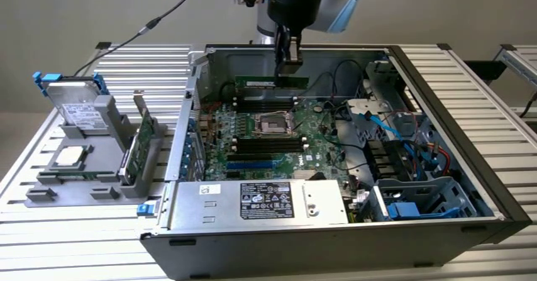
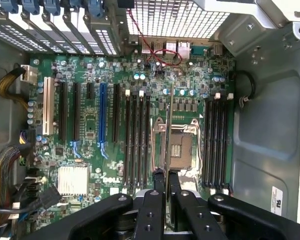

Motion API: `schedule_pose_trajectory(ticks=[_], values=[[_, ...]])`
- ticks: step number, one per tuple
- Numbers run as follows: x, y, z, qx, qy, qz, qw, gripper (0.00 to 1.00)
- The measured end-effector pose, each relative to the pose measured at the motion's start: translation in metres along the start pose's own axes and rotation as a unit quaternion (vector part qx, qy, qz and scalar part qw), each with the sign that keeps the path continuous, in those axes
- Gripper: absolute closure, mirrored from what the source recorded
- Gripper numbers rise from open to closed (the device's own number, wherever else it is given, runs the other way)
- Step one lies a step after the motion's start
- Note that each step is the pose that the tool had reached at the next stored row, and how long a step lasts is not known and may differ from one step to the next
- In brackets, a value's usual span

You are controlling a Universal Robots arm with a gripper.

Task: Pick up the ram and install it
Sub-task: 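Insert the ram into the slot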

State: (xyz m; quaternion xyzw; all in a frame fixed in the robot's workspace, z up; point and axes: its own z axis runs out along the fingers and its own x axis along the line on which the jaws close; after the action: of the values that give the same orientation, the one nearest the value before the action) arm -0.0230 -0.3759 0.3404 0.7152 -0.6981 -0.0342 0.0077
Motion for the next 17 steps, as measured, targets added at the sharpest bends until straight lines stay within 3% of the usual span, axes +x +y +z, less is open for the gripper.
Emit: schedule_pose_trajectory(ticks=[17], values=[[0.011, -0.0015, 0.0265, -0.0023, 0.0030, -0.028, 0.9996, 0.87]])
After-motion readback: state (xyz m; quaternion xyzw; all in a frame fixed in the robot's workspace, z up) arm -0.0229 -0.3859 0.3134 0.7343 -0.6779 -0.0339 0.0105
